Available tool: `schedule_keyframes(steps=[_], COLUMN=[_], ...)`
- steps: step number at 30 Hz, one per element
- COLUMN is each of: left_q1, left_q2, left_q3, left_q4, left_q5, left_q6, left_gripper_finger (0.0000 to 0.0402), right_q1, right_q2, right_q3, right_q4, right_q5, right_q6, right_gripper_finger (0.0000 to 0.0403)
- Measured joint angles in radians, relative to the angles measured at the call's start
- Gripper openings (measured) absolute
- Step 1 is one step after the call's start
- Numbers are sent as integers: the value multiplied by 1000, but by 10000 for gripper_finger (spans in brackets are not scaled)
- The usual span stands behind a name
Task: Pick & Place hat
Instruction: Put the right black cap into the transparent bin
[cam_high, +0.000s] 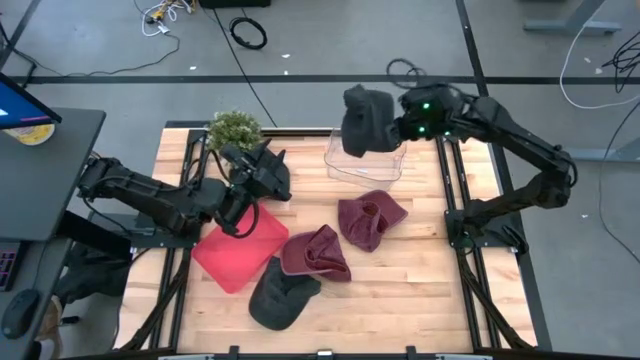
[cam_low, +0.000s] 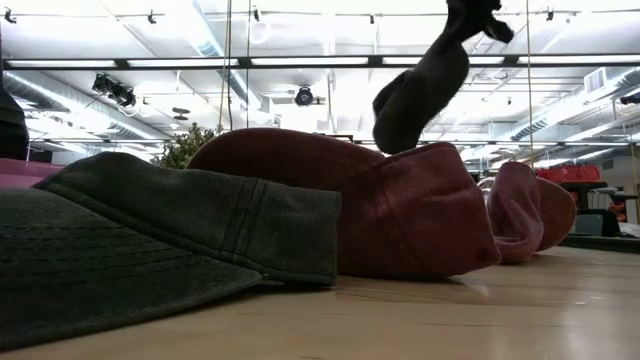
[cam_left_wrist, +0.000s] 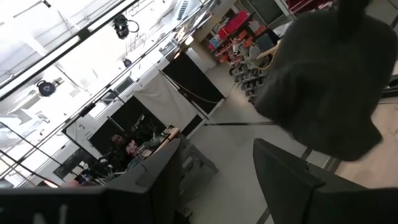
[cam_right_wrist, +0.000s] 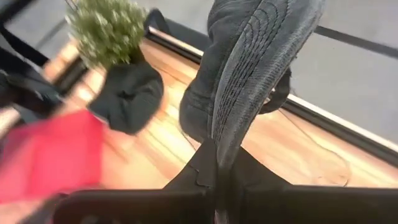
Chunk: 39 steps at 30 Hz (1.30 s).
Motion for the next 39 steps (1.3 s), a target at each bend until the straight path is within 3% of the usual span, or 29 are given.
schedule_keyframes(steps=[6, 10, 17, 27, 39], left_q1=[0, 0, 0, 0, 0], left_q2=[1, 1, 1, 1, 1], left_q3=[0, 0, 0, 0, 0], left_q4=[0, -1, -1, -1, -1], left_q5=[-1, -5, -7, -4, -4], left_q6=[0, 0, 0, -30, -33], left_gripper_finger=[199, 199, 199, 199, 199], right_q1=[37, 39, 19, -63, -171], right_q2=[5, 2, 1, 1, 1], right_q3=[-193, -331, -490, -521, -521], right_q4=[77, 220, 320, 352, 334], right_q5=[47, -17, -118, -263, -380], right_q6=[-45, -14, 196, 344, 230], right_gripper_finger=[5, 5, 5, 4, 4])
